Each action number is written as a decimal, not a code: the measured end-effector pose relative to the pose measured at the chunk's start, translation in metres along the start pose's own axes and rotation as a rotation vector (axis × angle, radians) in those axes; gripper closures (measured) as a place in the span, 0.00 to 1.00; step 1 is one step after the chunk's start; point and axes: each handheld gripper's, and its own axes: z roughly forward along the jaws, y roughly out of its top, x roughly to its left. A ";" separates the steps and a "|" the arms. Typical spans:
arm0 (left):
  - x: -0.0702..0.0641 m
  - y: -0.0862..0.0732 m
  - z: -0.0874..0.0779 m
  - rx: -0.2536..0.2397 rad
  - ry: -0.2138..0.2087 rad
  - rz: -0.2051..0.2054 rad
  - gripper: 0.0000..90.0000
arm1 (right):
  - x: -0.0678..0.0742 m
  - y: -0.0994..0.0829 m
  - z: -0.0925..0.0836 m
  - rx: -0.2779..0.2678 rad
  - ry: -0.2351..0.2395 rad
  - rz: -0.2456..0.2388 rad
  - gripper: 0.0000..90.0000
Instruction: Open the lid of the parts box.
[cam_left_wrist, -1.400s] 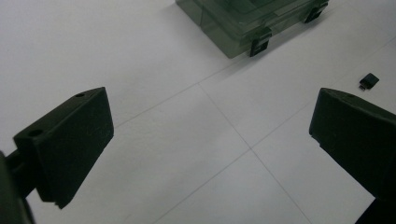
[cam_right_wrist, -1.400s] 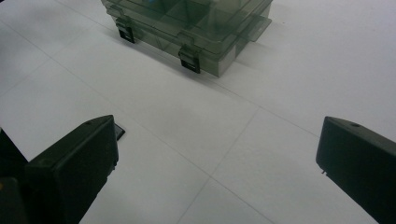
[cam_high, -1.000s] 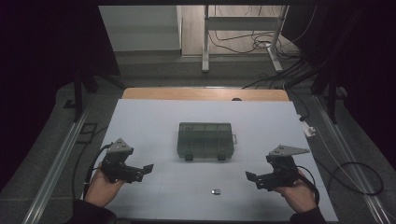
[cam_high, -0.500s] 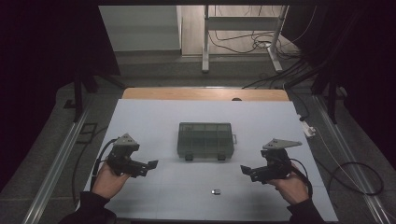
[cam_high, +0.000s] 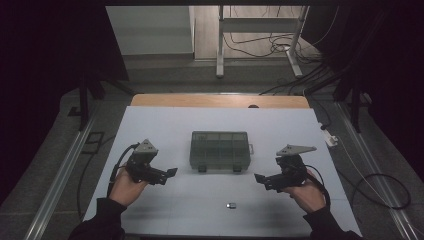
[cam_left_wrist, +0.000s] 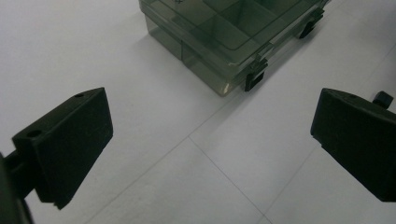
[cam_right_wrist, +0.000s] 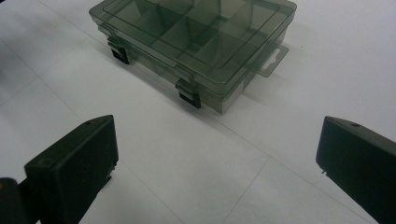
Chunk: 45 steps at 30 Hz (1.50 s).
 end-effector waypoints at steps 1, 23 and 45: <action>0.000 0.002 0.004 0.003 -0.005 -0.002 0.00 | -0.001 0.001 0.002 0.008 0.003 -0.003 0.00; 0.000 0.028 0.037 0.018 -0.041 -0.009 0.00 | -0.004 0.019 0.030 0.076 -0.010 -0.019 0.00; -0.006 0.038 0.051 0.030 -0.030 -0.031 0.00 | -0.001 0.027 0.052 0.146 -0.037 -0.051 0.00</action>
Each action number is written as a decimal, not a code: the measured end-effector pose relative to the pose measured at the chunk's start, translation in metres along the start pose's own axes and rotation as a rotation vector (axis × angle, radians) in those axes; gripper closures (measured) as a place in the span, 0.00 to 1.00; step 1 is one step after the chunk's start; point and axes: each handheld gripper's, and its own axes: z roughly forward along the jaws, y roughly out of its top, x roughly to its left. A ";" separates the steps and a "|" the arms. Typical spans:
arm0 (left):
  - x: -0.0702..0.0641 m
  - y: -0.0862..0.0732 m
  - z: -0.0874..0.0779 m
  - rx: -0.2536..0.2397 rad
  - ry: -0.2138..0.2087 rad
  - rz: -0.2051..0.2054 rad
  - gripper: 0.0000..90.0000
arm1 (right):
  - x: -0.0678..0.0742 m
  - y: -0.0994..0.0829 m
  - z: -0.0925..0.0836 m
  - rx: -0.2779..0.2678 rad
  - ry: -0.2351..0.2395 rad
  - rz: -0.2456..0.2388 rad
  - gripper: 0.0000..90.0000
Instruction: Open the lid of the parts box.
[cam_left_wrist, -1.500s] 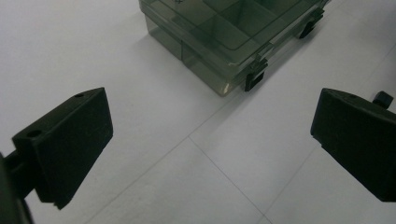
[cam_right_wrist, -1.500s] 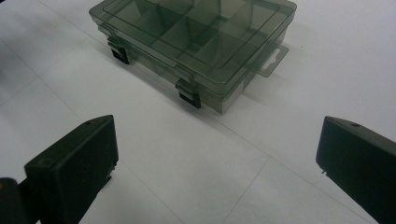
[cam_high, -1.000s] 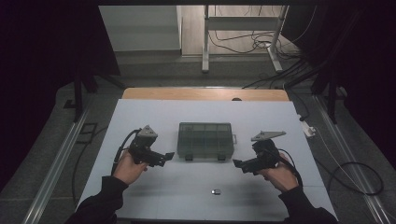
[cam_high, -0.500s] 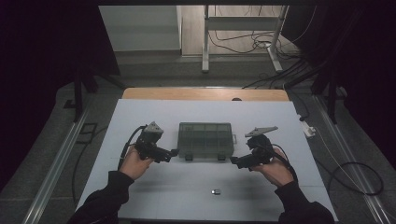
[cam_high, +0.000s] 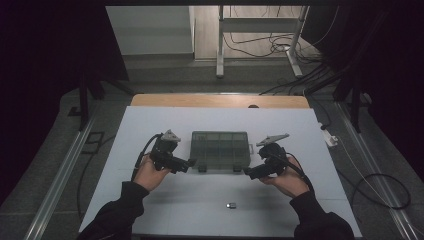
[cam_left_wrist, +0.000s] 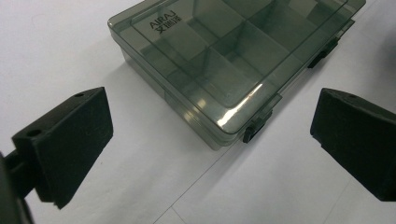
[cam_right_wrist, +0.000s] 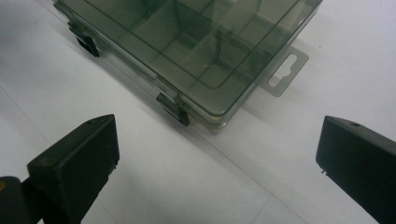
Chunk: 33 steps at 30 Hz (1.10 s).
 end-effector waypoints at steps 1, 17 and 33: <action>-0.001 0.000 0.000 0.001 -0.001 0.002 0.00 | 0.000 -0.001 0.001 0.003 -0.003 -0.005 0.00; -0.004 -0.007 0.008 0.022 -0.006 0.030 0.00 | -0.001 -0.012 0.012 0.055 -0.019 -0.045 0.31; -0.007 -0.007 0.011 0.023 -0.009 0.054 0.00 | -0.005 -0.016 0.030 0.119 0.011 -0.073 0.89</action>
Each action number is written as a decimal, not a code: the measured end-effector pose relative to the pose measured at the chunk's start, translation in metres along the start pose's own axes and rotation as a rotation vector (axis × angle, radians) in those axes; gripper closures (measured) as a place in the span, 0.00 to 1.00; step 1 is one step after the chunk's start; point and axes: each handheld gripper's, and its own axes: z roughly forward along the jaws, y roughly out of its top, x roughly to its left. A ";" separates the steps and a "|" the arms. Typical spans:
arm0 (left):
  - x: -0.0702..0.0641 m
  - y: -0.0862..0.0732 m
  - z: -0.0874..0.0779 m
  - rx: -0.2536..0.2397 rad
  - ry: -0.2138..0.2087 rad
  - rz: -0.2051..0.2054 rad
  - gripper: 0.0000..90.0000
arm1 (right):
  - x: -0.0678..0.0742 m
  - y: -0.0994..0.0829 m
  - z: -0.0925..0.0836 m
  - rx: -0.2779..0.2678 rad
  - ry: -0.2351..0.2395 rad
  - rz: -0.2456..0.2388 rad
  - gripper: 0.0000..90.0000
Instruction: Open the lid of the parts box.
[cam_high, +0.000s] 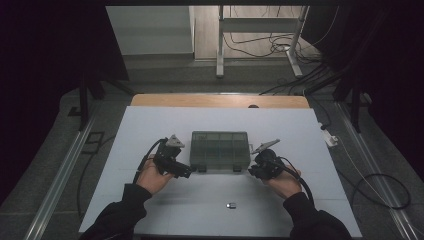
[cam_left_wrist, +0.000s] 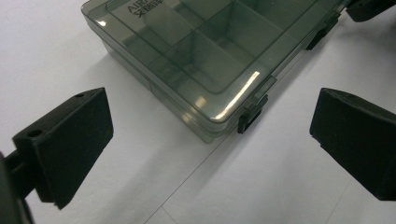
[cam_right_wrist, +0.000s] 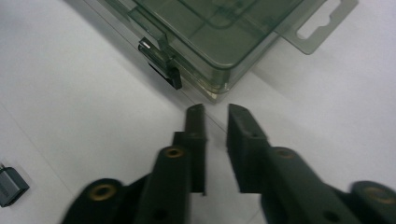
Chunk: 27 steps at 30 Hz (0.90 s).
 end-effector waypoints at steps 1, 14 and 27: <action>0.000 0.000 0.000 0.000 -0.004 0.001 0.00 | 0.000 0.000 0.001 0.005 0.002 0.000 0.92; 0.001 -0.001 0.003 -0.002 0.001 -0.001 0.02 | -0.005 0.001 0.010 0.023 0.010 0.001 0.98; 0.003 -0.002 0.004 -0.010 -0.002 -0.017 0.00 | -0.007 0.001 0.003 -0.026 0.030 0.030 0.98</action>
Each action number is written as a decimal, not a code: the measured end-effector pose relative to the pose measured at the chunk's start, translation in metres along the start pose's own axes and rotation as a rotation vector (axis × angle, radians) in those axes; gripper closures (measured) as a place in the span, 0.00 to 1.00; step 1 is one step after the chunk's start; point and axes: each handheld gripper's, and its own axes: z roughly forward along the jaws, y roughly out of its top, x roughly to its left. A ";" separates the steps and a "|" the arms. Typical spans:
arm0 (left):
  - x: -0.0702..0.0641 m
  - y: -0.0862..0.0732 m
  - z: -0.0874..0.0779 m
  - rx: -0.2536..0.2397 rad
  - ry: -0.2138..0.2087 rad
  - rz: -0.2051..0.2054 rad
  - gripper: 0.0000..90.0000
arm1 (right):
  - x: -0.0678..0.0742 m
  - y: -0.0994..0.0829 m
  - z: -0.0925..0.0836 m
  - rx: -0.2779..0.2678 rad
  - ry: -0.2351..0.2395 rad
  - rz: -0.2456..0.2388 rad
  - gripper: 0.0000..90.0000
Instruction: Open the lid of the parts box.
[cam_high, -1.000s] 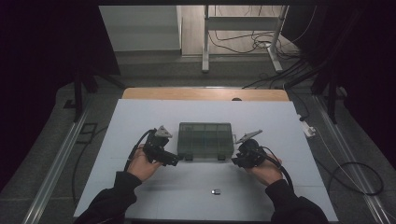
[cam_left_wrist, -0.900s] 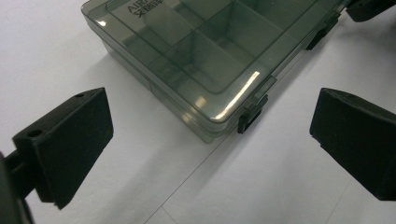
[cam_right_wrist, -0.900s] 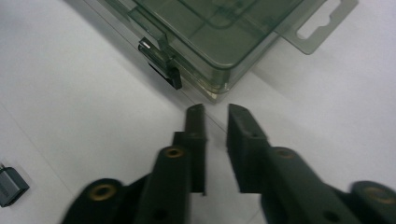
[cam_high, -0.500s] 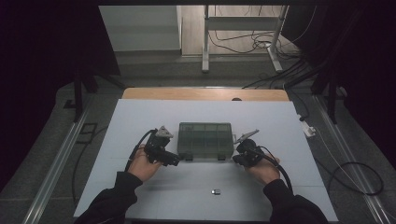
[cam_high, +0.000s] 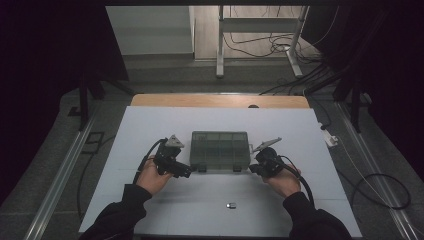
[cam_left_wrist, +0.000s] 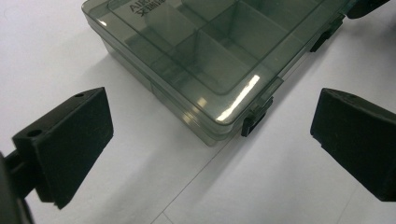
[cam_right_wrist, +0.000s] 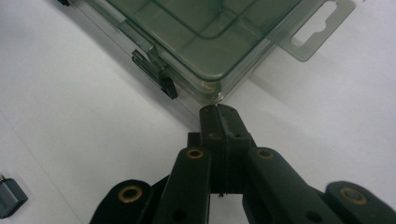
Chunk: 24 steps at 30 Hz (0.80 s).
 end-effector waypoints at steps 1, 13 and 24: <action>0.000 0.000 0.000 0.001 -0.004 -0.006 0.00 | 0.000 0.000 -0.001 -0.004 0.001 0.002 0.98; 0.001 0.000 -0.002 0.024 -0.017 0.005 0.01 | -0.005 -0.001 -0.012 -0.055 0.007 0.021 0.98; 0.003 -0.001 -0.004 0.025 -0.035 0.011 0.01 | -0.002 0.000 -0.017 -0.106 0.019 0.025 0.99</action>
